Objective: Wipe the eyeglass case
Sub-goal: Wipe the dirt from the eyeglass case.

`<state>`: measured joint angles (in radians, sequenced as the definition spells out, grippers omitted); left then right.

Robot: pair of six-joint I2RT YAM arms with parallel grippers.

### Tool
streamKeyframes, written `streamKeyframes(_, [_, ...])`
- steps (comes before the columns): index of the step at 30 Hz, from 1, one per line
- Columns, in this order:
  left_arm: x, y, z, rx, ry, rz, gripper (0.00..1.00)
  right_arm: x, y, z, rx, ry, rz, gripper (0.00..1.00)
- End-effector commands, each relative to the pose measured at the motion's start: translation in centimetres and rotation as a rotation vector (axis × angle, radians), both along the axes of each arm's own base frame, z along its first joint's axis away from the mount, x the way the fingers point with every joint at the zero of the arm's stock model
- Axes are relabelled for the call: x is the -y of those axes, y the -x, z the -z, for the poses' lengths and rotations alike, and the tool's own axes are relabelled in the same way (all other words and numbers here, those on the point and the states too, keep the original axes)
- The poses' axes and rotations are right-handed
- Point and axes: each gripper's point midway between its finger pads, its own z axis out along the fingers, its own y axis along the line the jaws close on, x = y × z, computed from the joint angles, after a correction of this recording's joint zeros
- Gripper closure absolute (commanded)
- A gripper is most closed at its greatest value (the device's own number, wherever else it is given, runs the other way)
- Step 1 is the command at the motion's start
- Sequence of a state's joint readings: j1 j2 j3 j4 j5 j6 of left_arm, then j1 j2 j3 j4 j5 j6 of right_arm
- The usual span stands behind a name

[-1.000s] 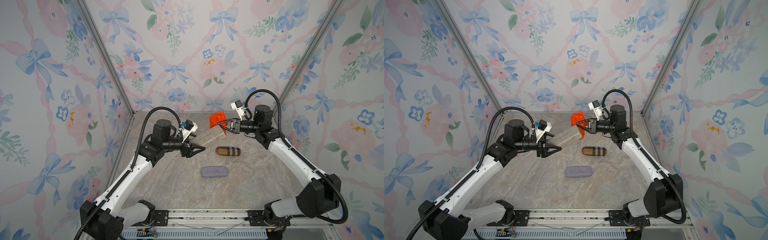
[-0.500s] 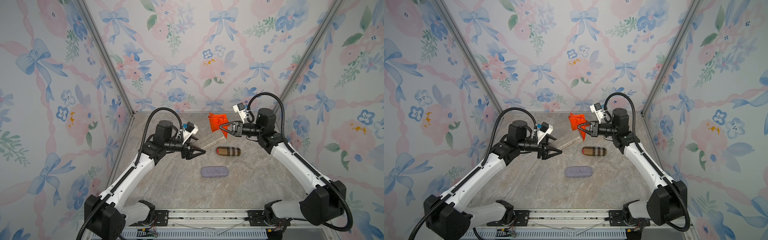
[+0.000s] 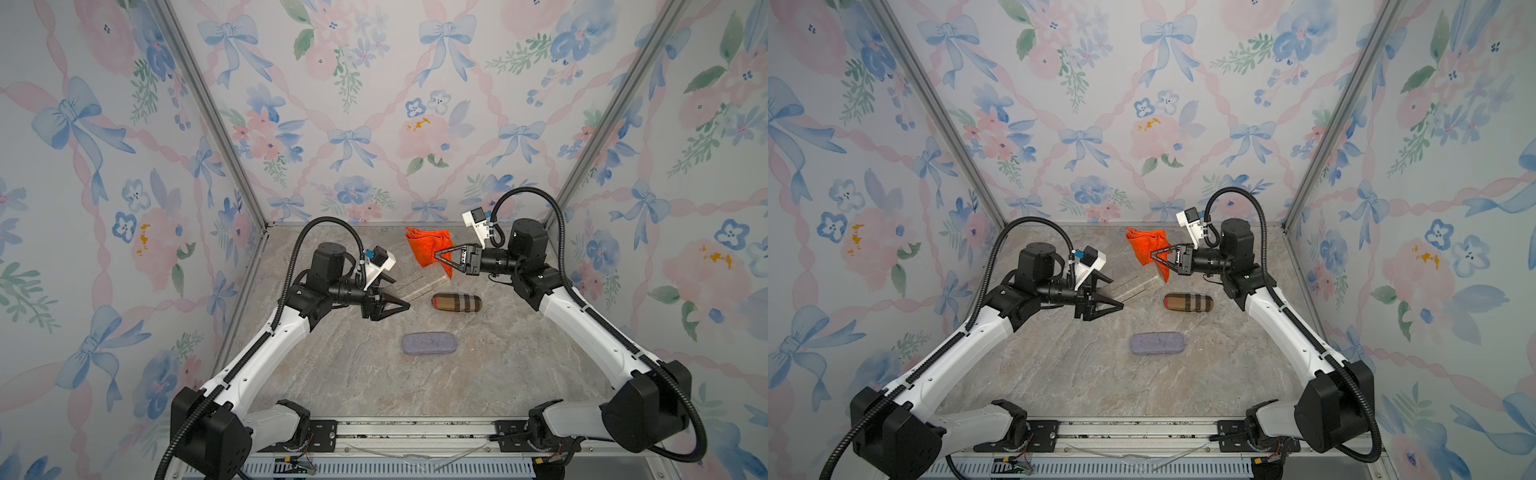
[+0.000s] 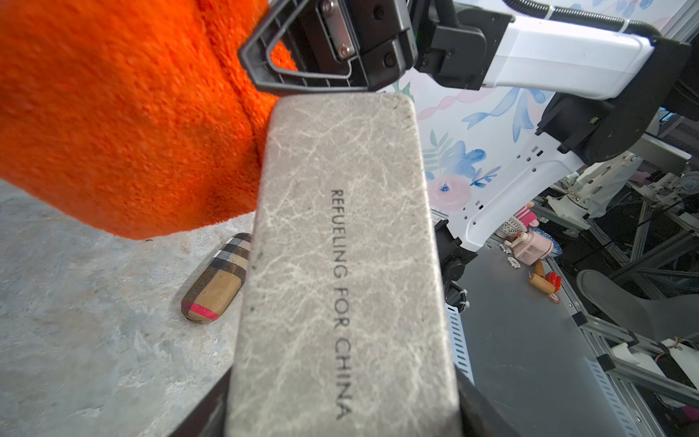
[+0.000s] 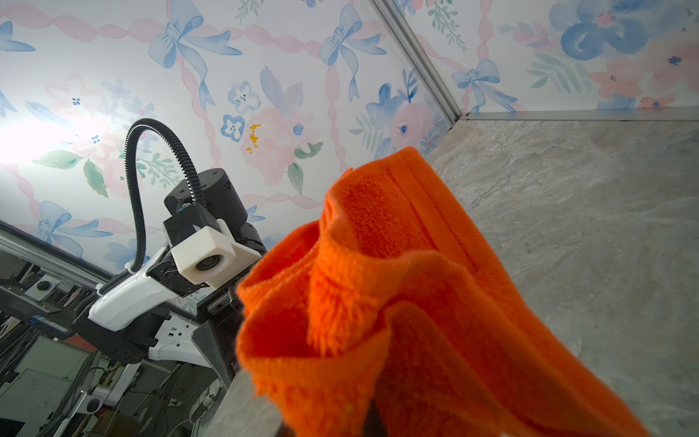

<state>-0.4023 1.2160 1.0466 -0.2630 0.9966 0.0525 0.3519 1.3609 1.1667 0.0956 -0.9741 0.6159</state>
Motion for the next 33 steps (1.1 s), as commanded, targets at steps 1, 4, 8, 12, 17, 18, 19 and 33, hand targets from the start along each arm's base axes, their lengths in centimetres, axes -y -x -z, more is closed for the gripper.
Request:
streamKeyframes(1, [-1.8,-3.9,-0.3,0.041,-0.024,-0.189,0.62,-1.1,3.3,-0.9,-0.034,-0.034,-0.116,1.0])
streamKeyframes(4, [-2.9,-5.3,-0.9,0.051,-0.001,-0.273,0.61,-0.9,3.8,-0.1,-0.072,-0.008,-0.115,1.0])
streamKeyframes(8, [-3.2,-6.2,-0.5,0.022,-0.009,-0.307,0.61,-0.6,5.5,-1.1,-0.013,0.005,-0.125,1.0])
streamKeyframes(12, [-3.4,-6.7,-0.5,0.011,-0.014,-0.338,0.61,-0.3,7.2,-2.7,0.017,0.011,-0.143,1.0])
streamKeyframes(17, [-3.5,-6.5,-0.9,0.005,-0.008,-0.345,0.61,1.2,9.1,-4.9,0.118,0.019,-0.113,1.0])
streamKeyframes(18, [-3.5,-6.5,-1.0,0.007,-0.007,-0.347,0.61,1.6,9.3,-5.1,0.12,0.015,-0.106,1.0])
streamKeyframes(19, [-3.6,-6.4,-1.2,0.006,-0.005,-0.352,0.61,1.9,9.4,-5.3,0.126,0.011,-0.101,1.0])
streamKeyframes(33, [-2.5,-4.2,-9.5,-0.106,0.312,-0.252,0.62,5.5,7.6,-5.7,0.292,-0.043,0.192,1.0])
